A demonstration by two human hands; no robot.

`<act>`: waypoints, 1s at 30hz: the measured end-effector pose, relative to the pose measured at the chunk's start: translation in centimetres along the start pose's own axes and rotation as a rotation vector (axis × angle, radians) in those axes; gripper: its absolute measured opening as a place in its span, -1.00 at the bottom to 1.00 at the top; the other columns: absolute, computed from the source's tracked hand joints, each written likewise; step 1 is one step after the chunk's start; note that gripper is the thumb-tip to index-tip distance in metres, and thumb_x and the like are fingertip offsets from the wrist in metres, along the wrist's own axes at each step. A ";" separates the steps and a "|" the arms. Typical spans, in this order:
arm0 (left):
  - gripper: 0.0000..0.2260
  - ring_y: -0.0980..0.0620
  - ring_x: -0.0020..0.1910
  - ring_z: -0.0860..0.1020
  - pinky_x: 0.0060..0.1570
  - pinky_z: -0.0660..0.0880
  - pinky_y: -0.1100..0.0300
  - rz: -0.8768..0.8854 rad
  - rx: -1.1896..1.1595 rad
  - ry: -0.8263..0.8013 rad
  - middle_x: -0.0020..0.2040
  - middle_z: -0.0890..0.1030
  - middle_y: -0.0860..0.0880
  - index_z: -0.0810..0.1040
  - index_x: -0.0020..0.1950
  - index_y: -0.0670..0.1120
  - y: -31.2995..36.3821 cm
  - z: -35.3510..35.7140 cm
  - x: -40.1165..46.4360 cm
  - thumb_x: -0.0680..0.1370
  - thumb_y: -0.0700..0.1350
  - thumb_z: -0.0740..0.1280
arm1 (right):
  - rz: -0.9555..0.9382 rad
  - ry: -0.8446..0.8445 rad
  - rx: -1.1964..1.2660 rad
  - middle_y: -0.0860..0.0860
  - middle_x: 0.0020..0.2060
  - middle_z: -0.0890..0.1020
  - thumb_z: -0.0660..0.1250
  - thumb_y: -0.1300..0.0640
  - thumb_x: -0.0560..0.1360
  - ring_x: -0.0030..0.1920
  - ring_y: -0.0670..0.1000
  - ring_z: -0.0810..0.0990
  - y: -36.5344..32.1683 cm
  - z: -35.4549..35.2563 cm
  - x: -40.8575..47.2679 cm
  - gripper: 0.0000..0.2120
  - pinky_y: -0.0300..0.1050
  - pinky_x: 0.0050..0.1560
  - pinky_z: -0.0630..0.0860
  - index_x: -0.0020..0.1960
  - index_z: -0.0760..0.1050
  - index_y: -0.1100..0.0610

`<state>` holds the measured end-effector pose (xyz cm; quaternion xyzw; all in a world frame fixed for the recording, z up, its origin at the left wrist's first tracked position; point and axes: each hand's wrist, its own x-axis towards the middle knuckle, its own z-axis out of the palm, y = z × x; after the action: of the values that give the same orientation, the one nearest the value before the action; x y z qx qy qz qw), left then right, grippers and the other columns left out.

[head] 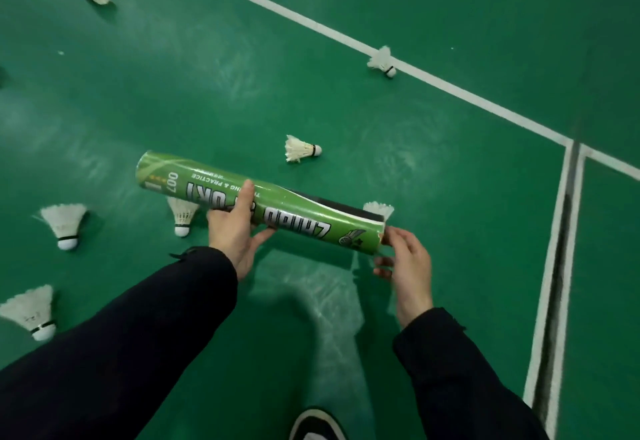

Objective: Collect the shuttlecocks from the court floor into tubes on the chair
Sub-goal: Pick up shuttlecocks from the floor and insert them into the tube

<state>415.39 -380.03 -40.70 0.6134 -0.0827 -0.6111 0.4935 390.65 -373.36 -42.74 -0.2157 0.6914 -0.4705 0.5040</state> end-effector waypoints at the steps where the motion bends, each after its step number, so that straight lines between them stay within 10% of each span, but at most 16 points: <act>1: -0.43 -0.13 0.20 0.66 0.07 0.65 -0.21 -0.013 0.008 0.014 0.32 0.59 -0.21 0.37 0.42 -0.20 -0.7 -0.1 0.5 0.57 0.06 0.47 | -0.038 0.029 -0.086 0.01 0.19 0.65 0.29 0.07 0.66 -0.03 0.00 0.65 0.4 -0.3 1.6 -0.86 0.00 0.01 0.63 0.16 0.58 -0.01; 8: -0.56 -0.13 0.21 0.66 0.17 0.61 -0.20 -0.014 0.081 0.082 0.21 0.67 -0.19 0.43 0.37 -0.23 -0.9 -3.1 -0.2 0.64 0.03 0.38 | -0.285 -0.119 -0.680 -0.01 0.57 0.33 0.36 0.08 0.58 0.31 0.14 0.56 2.3 -0.2 9.1 -0.36 0.22 0.37 0.50 0.57 0.19 -0.16; 13: -0.55 -0.10 0.17 0.68 0.00 0.68 -0.15 0.093 0.107 0.128 0.18 0.69 -0.13 0.45 0.39 -0.22 4.2 -6.4 -1.2 0.62 0.02 0.41 | -0.306 -0.186 -0.909 0.14 0.31 0.59 0.44 0.14 0.56 0.17 0.09 0.59 2.5 1.0 7.3 -0.46 0.11 0.29 0.53 0.49 0.37 0.06; 17: -0.66 -0.09 0.14 0.69 0.03 0.67 -0.16 0.134 0.098 0.138 0.12 0.70 -0.10 0.50 0.27 -0.17 7.2 -8.9 -2.3 0.63 0.02 0.39 | -0.170 -0.115 -0.303 0.02 -0.10 0.67 0.47 0.23 0.53 -0.10 0.05 0.62 1.8 3.4 1.8 -0.87 0.00 0.00 0.61 0.04 0.56 0.12; 21: -0.65 -0.11 0.16 0.68 -0.10 0.69 -0.09 0.141 -0.011 0.153 0.20 0.68 -0.15 0.48 0.28 -0.14 9.2 -13.2 -3.5 0.62 0.05 0.40 | -0.075 -0.143 0.302 -0.01 -0.21 0.68 0.39 0.27 0.57 -0.33 -0.03 0.64 0.3 6.2 -5.3 -0.93 -0.15 -0.28 0.65 0.02 0.56 0.14; 30: -0.54 -0.09 0.16 0.70 -0.13 0.71 -0.01 0.140 -0.273 0.148 0.29 0.65 -0.17 0.48 0.37 -0.13 10.5 -25.0 -9.0 0.59 0.12 0.39 | -0.218 -0.634 0.023 -0.02 -0.10 0.71 0.26 0.18 0.65 -0.49 -0.03 0.57 -0.7 15.5 -17.6 -0.84 0.02 -0.31 0.57 0.20 0.55 0.08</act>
<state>439.29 -366.30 -33.12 0.5766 -0.0047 -0.5338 0.6185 411.50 -366.79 -34.19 -0.4184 0.4677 -0.4386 0.6433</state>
